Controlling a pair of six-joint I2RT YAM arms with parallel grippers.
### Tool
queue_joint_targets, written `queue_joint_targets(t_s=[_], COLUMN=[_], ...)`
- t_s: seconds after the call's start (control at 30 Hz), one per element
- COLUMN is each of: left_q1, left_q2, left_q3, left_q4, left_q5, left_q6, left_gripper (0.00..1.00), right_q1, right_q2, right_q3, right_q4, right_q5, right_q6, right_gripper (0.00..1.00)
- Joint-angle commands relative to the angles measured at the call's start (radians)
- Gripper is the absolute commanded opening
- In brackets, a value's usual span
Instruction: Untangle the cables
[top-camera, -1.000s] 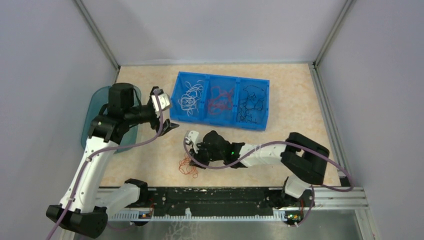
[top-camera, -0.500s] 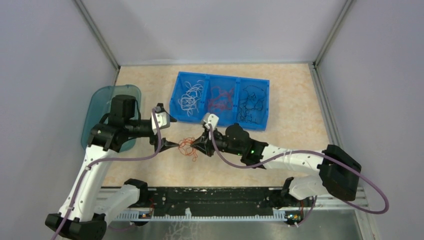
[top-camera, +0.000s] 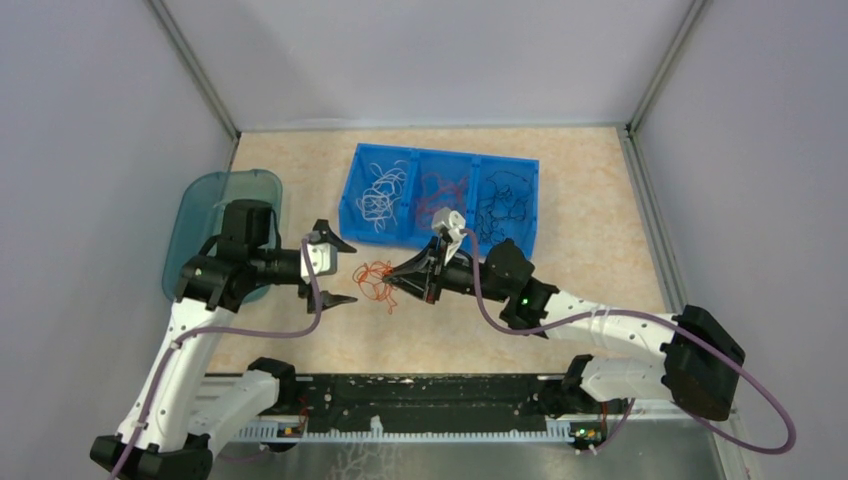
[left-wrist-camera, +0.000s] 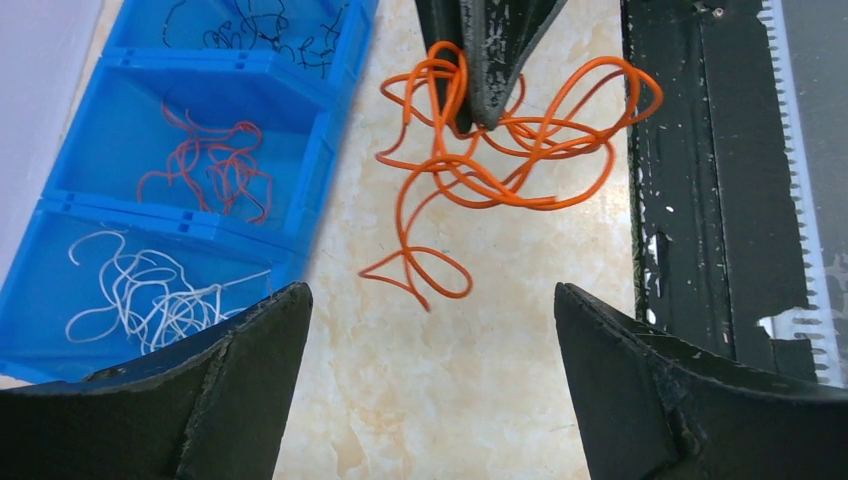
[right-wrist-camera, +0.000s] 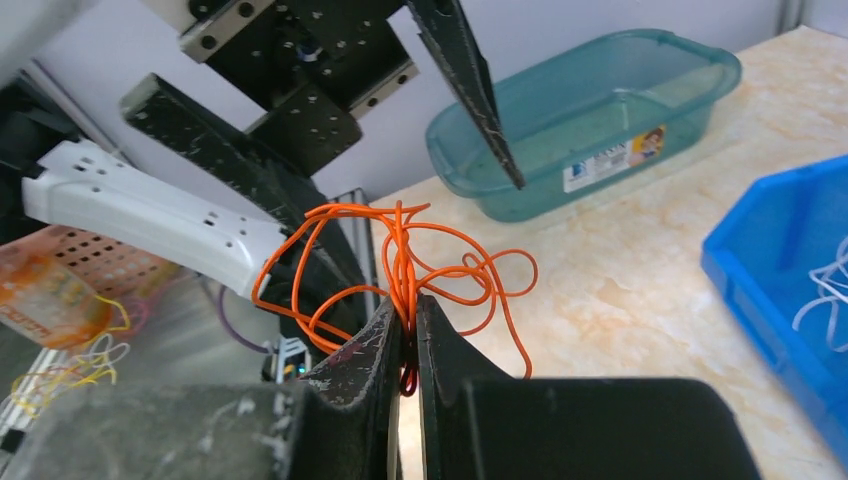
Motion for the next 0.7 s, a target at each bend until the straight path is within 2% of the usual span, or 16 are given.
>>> queue_joint_targets(t_s=[0.0,0.13,0.23,0.37,0.43,0.57,0.67], left_q1=[0.001,-0.003,-0.01,-0.012,-0.012,-0.012,-0.012], left_q2=[-0.019,-0.03,-0.019,-0.012,-0.011,-0.002,-0.007], left_q3=[-0.008,-0.014,-0.015,-0.007,0.001,0.003,0.003], left_q4=[0.1,0.223,0.23,0.166,0.129,0.067,0.085], left_q5=[0.072,0.117,0.134,0.13,0.13,0.13,0.13], left_q6=[-0.049,-0.187,-0.217,-0.175,-0.144,-0.098,-0.109], left_gripper=[0.95,0.88,0.71,0.5,0.44,0.43,0.29], right_q1=[-0.009,-0.009,-0.009,-0.01,-0.018,-0.032,-0.035], right_q2=[-0.021,-0.005,0.009,0.004,-0.008,-0.022,-0.019], right_q3=[0.0,-0.001,0.002,-0.006,-0.013,-0.022,-0.012], right_q4=[0.145,0.204,0.241,0.244,0.241,0.252,0.243], right_q5=[-0.076,-0.084,-0.099,-0.086,-0.081,-0.073,-0.088], right_q6=[0.082,0.114,0.136,0.136,0.136,0.143,0.146], right_gripper=[0.08,0.08,0.08,0.08,0.08,0.08,0.08])
